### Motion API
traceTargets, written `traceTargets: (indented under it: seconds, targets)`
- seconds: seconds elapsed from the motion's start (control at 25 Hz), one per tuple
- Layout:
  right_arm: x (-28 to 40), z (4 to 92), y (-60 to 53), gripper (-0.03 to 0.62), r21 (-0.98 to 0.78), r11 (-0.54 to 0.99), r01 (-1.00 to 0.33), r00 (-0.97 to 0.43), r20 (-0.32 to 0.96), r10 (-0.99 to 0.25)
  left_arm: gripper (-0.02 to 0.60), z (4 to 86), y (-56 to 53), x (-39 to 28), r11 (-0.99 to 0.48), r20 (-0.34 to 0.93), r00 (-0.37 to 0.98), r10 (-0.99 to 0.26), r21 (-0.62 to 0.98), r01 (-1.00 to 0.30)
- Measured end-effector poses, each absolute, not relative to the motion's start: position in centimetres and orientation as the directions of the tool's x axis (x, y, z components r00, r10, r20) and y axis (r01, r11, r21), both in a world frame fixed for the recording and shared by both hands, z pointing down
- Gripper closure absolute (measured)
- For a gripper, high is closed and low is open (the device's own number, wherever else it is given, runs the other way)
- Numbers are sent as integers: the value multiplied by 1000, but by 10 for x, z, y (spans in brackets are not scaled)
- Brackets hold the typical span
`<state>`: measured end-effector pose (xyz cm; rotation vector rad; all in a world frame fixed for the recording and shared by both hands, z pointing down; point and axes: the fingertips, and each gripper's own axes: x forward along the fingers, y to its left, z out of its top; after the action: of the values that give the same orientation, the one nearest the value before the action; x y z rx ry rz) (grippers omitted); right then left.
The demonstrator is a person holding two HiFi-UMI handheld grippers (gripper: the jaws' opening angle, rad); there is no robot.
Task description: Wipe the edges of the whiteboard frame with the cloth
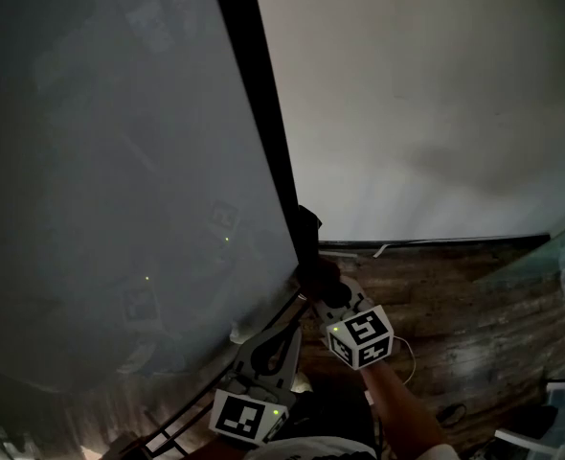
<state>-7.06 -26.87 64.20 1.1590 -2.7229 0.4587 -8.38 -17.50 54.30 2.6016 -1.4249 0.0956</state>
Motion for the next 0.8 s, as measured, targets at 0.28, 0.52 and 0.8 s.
traceTargets:
  seconds: [0.28, 0.52, 0.8]
  targets:
    - [-70, 580, -269, 539, -224, 645, -731, -682, 229, -694, 574, 502, -164, -86, -531, 135, 543, -829, 116, -840]
    - [-70, 519, -267, 539, -214, 651, -728, -685, 213, -696, 573, 456, -155, -81, -542, 99, 549, -830, 94, -835]
    - [-69, 464, -269, 539, -176, 675, -717, -697, 186, -692, 574, 420, -155, -75, -530, 67, 533, -843, 68, -846]
